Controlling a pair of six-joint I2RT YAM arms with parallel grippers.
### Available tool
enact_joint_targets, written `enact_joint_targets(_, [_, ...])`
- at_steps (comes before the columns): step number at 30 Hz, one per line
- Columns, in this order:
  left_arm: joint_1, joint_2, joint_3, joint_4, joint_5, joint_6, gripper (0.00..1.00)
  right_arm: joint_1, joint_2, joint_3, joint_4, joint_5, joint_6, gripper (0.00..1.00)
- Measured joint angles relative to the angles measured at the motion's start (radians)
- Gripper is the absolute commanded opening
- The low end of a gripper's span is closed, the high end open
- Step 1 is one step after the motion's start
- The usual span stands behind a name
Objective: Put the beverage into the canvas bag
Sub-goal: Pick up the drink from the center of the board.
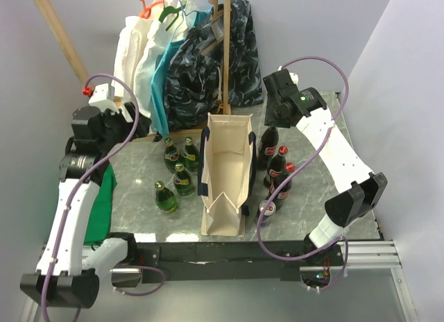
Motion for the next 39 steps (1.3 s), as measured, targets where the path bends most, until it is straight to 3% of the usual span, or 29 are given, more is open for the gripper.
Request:
enact_joint_targets(6, [-0.047,-0.085,-0.047,0.010,0.191,-0.034,0.80,-0.014,0.000,0.031,-0.054,-0.013,0.000,0.00])
enact_joint_targets(12, [-0.172,-0.076,-0.060,-0.043,0.244,-0.037,0.75,-0.021,0.000,0.035,-0.074,-0.015,0.000,0.00])
enact_joint_targets(18, [-0.332,0.022,-0.006,-0.093,0.186,-0.056,0.60,-0.023,0.000,0.043,-0.077,-0.016,-0.001,0.00])
enact_joint_targets(21, [-0.401,0.073,0.024,-0.093,0.158,-0.076,0.48,-0.026,0.000,0.063,-0.083,-0.016,-0.004,0.00])
enact_joint_targets(24, [-0.480,0.124,0.065,-0.100,0.112,-0.092,0.43,-0.031,0.001,0.083,-0.084,-0.016,-0.006,0.00])
enact_joint_targets(29, [-0.578,0.207,0.136,-0.123,0.007,-0.101,0.40,-0.033,0.002,0.095,-0.083,-0.016,-0.009,0.00])
enact_joint_targets(39, [-0.646,0.286,0.169,-0.175,-0.124,-0.117,0.39,-0.033,0.023,0.109,-0.093,-0.016,-0.016,0.00])
